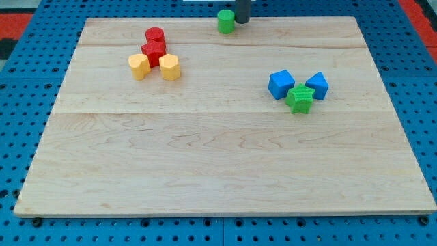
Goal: Push the green star bottom to the green circle
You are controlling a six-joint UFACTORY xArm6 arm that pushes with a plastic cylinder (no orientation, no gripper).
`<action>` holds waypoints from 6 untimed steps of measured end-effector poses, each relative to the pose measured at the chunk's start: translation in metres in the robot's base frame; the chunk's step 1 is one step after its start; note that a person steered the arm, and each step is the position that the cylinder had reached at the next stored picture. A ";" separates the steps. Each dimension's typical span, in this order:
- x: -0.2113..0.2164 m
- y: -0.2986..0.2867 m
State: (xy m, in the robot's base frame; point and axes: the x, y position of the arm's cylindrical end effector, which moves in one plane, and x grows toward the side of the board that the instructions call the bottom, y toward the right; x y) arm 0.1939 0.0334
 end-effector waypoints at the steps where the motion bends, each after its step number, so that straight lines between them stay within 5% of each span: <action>1: 0.013 -0.025; 4: 0.050 0.137; 6: 0.078 0.169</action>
State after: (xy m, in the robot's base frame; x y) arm 0.2723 0.2021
